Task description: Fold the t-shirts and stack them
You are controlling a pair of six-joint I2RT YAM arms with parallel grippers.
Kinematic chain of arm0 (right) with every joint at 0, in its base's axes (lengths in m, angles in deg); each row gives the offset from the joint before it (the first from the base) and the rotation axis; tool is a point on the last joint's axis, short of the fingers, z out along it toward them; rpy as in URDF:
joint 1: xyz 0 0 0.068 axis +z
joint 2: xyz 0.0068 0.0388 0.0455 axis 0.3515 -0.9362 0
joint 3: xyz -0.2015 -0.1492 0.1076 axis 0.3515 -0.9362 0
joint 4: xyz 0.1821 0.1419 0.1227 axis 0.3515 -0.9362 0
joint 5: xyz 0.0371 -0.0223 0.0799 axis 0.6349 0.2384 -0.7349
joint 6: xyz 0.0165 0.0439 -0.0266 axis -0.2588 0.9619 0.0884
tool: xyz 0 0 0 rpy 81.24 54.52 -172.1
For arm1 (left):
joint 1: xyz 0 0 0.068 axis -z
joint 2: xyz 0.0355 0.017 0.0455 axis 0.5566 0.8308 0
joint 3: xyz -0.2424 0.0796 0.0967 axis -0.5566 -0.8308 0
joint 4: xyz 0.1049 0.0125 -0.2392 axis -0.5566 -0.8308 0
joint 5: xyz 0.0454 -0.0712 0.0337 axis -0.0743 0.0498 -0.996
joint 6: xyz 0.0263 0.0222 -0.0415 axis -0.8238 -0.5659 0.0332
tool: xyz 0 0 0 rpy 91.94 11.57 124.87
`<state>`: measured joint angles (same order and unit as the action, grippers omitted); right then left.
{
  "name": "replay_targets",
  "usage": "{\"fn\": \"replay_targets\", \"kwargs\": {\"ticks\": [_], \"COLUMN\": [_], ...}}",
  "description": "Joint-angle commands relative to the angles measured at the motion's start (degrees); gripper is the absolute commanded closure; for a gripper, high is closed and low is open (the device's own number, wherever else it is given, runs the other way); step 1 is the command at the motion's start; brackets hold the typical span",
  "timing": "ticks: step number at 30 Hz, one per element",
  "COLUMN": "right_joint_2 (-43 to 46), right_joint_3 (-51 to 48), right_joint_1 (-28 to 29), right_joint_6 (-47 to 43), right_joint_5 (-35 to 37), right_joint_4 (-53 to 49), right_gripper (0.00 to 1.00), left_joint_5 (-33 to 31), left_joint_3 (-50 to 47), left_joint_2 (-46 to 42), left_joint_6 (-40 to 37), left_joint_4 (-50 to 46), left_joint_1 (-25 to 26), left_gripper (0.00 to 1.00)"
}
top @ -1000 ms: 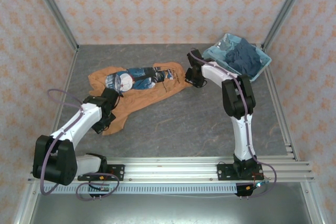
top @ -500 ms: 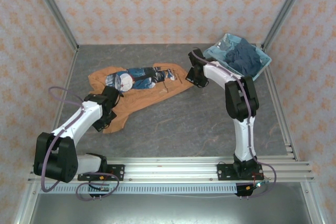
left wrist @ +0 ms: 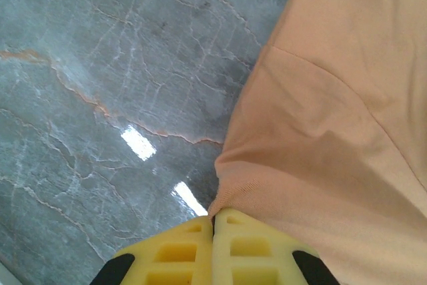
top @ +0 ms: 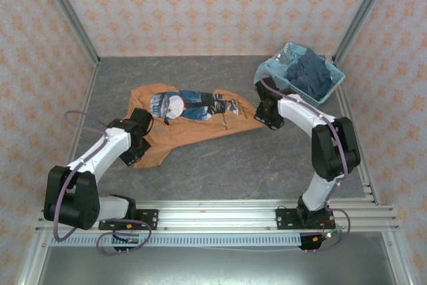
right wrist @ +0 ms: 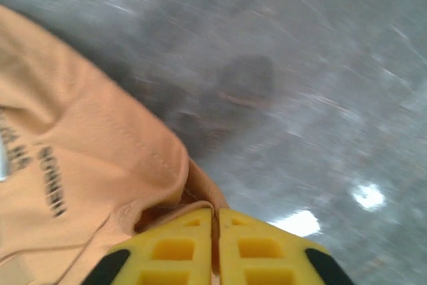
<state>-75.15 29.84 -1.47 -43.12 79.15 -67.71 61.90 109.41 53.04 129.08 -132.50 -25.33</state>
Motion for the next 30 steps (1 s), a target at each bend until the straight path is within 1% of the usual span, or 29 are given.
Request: {"fn": "replay_targets", "kwargs": {"ticks": [1,4,7,9,12,15,22,25,30], "right_joint_2": [4.53,7.72,9.56,10.16,10.29,10.45,9.29,8.73,6.43], "right_joint_3": [-4.63,-6.59,-8.29,-9.9,-11.62,-13.75,-17.81,-17.69,-17.63], "right_joint_1": [-3.17,-3.83,-3.88,-3.85,-3.63,-3.23,-3.09,-3.12,-3.27], "right_joint_6": [2.17,5.07,9.32,11.81,16.2,20.49,25.57,25.58,25.86], "right_joint_5": [3.94,2.7,-1.12,-4.24,-9.46,-13.16,-15.94,-15.25,-15.41], "right_joint_4": [-3.61,-4.92,-4.81,-2.64,1.16,4.78,8.72,10.23,10.93], "right_gripper": [0.84,0.82,0.79,0.72,0.69,0.65,0.63,0.59,0.59], "left_joint_5": [1.06,1.8,2.03,2.24,2.53,2.55,2.86,3.07,3.16], "left_joint_3": [-1.21,-1.81,-2.1,-2.08,-2.18,-2.17,-2.15,-2.25,-2.65], "left_joint_2": [-0.14,-0.59,-0.78,-0.76,-0.61,-0.43,-0.27,-0.33,-0.52], "left_joint_6": [-0.4,-0.4,-0.49,-0.54,-0.74,-0.8,-0.74,-0.83,-0.84], "left_joint_4": [0.2,0.37,0.39,0.58,0.72,0.84,1.15,1.32,1.34], "left_joint_1": [-0.32,-0.32,-0.32,-0.32,-0.32,-0.32,-0.23,-0.23,-0.23], "left_gripper": [1.0,1.0,1.0,1.0,1.0,1.0,1.0,1.0,1.0]}}
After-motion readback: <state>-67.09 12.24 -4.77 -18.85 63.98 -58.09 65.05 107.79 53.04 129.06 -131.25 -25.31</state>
